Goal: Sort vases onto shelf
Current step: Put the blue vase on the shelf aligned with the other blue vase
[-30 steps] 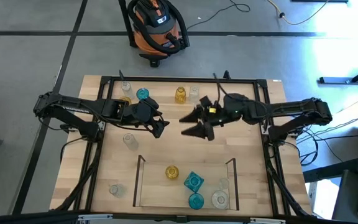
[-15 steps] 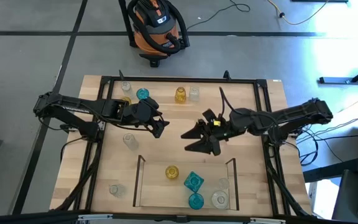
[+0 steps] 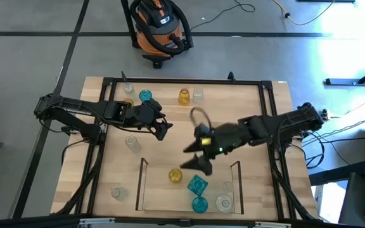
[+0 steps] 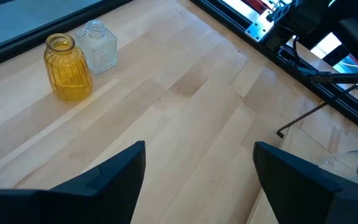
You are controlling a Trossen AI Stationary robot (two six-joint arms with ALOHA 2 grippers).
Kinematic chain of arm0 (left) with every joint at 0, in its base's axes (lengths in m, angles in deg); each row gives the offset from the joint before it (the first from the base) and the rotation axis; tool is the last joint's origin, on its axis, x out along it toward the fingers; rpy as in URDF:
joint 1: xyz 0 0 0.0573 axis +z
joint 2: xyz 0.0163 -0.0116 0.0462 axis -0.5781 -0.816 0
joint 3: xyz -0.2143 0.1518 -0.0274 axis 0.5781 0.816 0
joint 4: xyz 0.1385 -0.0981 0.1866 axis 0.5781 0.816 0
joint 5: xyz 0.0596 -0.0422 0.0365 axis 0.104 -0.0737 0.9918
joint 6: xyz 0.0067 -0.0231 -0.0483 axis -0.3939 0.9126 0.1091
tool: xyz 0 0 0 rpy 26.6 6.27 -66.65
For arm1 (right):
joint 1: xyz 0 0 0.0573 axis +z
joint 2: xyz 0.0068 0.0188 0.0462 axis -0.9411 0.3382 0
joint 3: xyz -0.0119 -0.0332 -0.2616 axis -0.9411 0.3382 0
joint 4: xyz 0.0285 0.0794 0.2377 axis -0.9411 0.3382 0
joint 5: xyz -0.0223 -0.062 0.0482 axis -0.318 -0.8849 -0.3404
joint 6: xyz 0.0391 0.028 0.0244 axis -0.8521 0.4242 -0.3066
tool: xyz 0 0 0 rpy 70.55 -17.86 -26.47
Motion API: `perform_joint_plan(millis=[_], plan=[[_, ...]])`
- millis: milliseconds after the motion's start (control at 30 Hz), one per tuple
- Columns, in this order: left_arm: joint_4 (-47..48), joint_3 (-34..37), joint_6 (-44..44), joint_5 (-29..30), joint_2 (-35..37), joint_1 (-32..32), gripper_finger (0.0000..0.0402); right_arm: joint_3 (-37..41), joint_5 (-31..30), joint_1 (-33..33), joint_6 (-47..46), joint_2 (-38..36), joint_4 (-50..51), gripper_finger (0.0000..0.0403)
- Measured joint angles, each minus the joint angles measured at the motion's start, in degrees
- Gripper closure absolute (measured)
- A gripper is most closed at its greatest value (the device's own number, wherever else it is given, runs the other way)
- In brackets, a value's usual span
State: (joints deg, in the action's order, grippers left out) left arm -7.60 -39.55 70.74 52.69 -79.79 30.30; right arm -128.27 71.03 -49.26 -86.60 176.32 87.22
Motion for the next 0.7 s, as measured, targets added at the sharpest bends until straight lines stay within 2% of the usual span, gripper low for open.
perform_joint_plan(millis=[133, 267, 433, 700], plan=[[-0.01, 0.0, 0.01, 0.0, 0.0, 0.0, 0.0113, -6.28, 1.58, 3.22, -1.12, 4.06, 14.23, 0.0082], [0.16, 0.0, 0.0, 0.0, 0.0, 0.0, 0.0113, -7.4, 2.64, 6.39, -4.4, 6.89, 22.08, 0.0096], [-0.07, 0.0, 0.02, 0.0, 0.0, 0.0, 0.0113, -7.06, 3.48, 9.01, -6.14, 10.25, 20.95, 0.0108], [-0.04, 0.02, 0.01, 0.0, 0.0, 0.01, 0.0113, -6.99, 0.38, 9.38, -10.69, 14.32, 23.68, 0.012]])
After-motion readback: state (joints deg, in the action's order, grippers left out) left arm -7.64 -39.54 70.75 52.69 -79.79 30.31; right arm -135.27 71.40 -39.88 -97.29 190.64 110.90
